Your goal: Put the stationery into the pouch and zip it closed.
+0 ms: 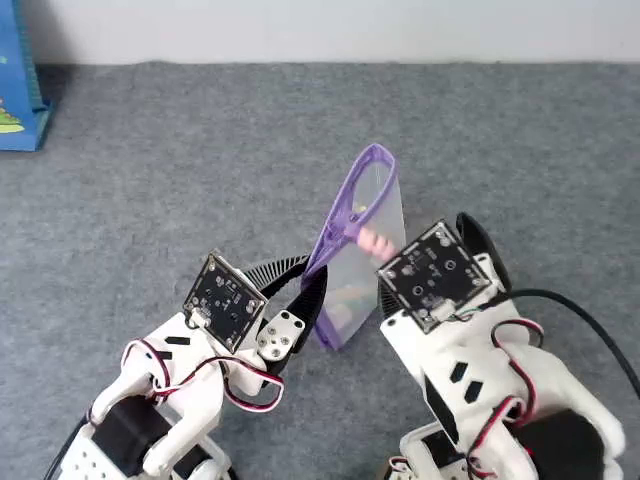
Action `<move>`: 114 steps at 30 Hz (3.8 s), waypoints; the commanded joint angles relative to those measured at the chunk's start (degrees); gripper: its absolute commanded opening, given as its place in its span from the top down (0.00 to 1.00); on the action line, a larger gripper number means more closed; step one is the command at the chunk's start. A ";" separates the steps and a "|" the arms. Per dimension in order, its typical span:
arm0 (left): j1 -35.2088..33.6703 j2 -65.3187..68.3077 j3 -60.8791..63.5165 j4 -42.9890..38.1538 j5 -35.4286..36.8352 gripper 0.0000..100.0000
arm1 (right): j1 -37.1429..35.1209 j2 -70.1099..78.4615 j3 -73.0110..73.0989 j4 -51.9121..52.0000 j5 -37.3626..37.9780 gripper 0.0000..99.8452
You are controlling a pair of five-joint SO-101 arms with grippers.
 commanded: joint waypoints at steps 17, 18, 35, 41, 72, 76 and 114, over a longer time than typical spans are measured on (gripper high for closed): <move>0.09 -0.88 -0.22 0.00 -0.26 0.99 | -5.76 -0.22 8.44 -7.60 -6.59 0.68; 0.09 -0.88 -0.22 0.00 -0.26 0.99 | -5.76 -0.22 10.02 -9.36 -6.68 0.68; 0.09 -0.88 -0.04 0.00 -0.35 0.99 | -5.93 3.82 14.51 -12.09 -4.31 0.74; 0.09 -0.88 0.40 -0.35 -0.44 0.99 | -11.12 -4.88 14.77 -8.13 -4.13 0.69; 0.00 -0.97 0.40 -0.09 -0.44 0.99 | 7.25 6.29 17.14 -24.92 10.73 0.99; 0.00 -0.97 0.40 0.00 -0.44 0.99 | 10.59 6.46 17.41 -27.82 13.19 0.99; 0.00 -0.97 0.40 0.70 -0.53 0.99 | 34.51 57.27 -18.64 -37.93 17.49 0.99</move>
